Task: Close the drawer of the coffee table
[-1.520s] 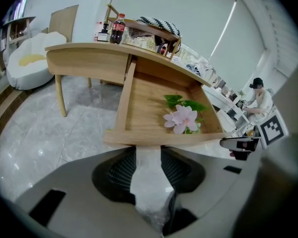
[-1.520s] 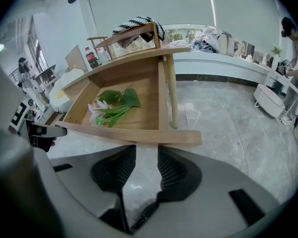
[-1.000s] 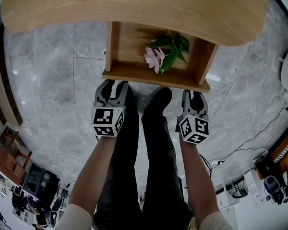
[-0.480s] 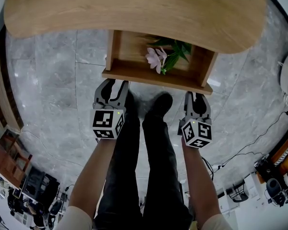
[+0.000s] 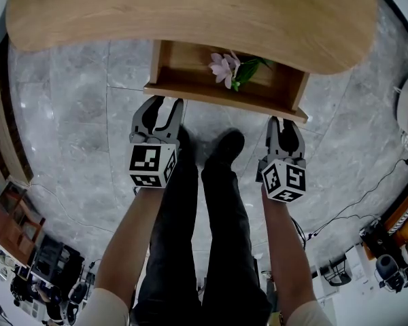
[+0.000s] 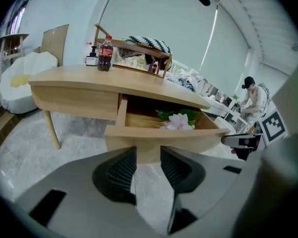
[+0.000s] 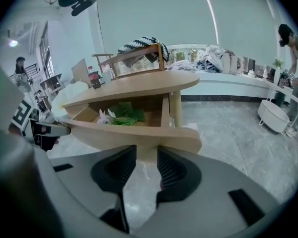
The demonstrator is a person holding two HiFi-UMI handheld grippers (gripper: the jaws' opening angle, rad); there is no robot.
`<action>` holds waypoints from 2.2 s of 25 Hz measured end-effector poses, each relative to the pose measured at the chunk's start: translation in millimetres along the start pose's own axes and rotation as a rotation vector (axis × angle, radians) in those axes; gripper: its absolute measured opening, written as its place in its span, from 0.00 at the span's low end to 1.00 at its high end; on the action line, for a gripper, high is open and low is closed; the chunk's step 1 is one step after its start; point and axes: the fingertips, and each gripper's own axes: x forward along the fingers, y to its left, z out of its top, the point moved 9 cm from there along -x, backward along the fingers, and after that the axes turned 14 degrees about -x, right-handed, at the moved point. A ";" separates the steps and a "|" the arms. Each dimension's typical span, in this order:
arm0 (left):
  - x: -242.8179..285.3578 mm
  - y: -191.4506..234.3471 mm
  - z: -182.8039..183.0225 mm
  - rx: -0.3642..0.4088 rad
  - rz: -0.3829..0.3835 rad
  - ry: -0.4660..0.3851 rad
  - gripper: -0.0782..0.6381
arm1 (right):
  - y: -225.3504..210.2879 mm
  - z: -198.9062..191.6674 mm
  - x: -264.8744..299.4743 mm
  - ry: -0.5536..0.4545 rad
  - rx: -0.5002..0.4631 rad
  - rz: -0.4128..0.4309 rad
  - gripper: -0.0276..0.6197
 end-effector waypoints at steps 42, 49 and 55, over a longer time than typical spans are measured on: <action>71.6 -2.0 67.9 0.191 0.008 -0.117 0.33 | -36.1 59.9 72.2 -0.118 -0.129 -0.025 0.28; 80.5 -2.2 76.0 0.202 0.009 -0.150 0.33 | -39.0 67.5 81.6 -0.144 -0.153 -0.045 0.28; 89.6 0.1 83.0 0.243 -0.008 -0.175 0.33 | -43.2 71.9 91.0 -0.179 -0.226 -0.045 0.28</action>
